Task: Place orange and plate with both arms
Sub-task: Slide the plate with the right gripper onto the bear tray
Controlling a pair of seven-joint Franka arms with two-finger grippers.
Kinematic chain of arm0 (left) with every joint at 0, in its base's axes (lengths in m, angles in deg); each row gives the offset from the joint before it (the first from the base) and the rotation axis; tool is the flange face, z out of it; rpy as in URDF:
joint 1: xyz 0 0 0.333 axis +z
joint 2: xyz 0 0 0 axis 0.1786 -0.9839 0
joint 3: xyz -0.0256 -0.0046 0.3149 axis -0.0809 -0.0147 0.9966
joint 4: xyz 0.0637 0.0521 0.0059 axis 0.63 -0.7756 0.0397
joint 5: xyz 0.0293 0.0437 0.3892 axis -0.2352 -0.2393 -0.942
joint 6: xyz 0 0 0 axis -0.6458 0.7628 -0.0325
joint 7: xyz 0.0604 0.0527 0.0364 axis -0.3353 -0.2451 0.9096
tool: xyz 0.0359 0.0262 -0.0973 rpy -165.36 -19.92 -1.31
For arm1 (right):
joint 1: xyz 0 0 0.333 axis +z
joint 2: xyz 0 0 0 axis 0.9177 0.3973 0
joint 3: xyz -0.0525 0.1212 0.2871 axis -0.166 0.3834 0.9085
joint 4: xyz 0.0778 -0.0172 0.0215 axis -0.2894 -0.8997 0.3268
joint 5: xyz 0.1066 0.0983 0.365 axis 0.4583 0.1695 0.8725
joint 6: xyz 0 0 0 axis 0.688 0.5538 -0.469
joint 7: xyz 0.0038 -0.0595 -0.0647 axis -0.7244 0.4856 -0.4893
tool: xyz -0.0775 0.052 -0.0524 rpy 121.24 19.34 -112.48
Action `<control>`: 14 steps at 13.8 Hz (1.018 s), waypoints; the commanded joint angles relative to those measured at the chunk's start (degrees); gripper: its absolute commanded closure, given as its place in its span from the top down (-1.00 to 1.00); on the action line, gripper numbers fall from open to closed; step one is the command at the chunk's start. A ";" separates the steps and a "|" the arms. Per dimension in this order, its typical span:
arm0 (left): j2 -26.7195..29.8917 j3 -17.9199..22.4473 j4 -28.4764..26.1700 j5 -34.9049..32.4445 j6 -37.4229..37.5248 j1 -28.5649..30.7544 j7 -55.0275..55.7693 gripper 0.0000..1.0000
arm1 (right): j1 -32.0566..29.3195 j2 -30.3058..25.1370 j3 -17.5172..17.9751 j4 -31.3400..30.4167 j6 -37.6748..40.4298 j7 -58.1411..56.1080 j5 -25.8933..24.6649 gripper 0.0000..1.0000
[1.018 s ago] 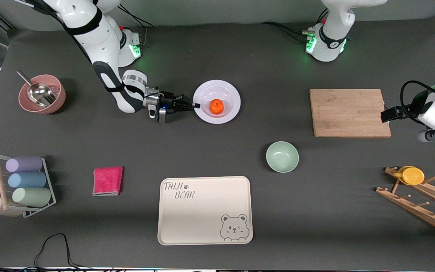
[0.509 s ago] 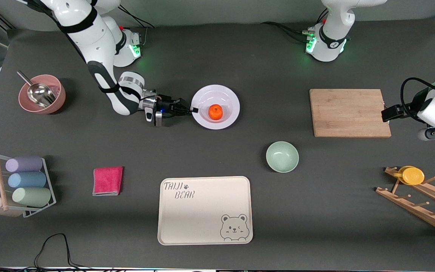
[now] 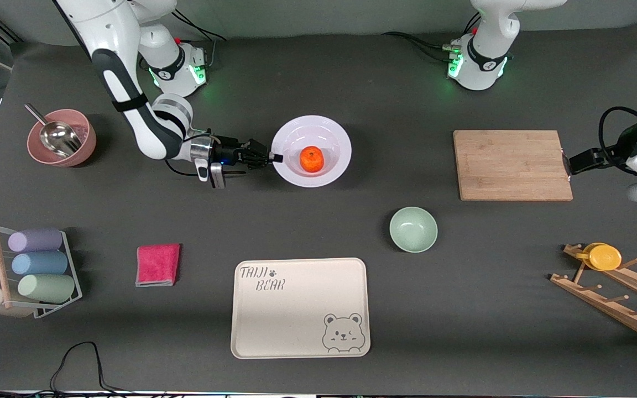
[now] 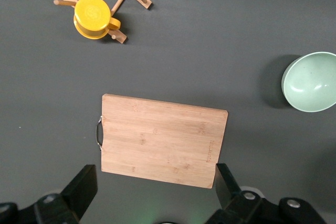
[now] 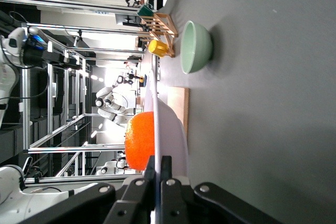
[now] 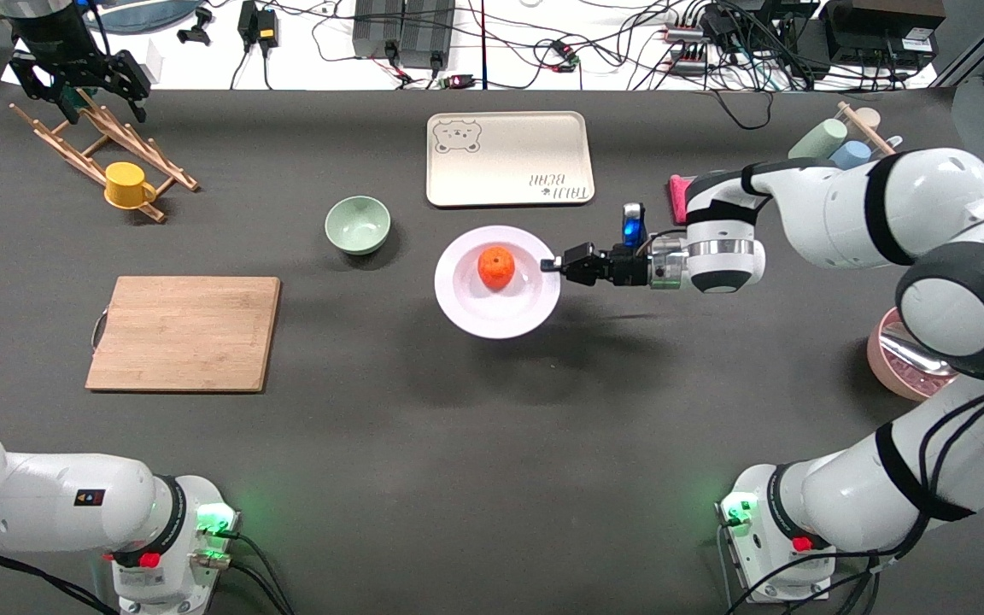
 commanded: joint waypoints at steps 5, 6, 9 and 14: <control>0.77 0.26 -0.08 -0.85 2.37 -0.47 -0.41 1.00 | -4.70 13.48 -1.69 21.09 -1.85 7.71 -12.47 -1.00; 0.07 0.26 -0.08 -1.02 2.28 -0.65 -0.67 1.00 | -4.79 16.29 -2.74 25.22 -1.85 9.73 -12.93 -1.00; -0.47 0.17 0.27 -1.82 2.28 -0.13 -2.34 1.00 | -4.44 25.34 -5.12 39.80 -1.76 17.81 -13.37 -1.00; -0.56 0.35 0.10 -1.82 2.98 0.14 -3.48 1.00 | -4.26 39.58 -6.52 63.45 -1.76 26.18 -15.38 -1.00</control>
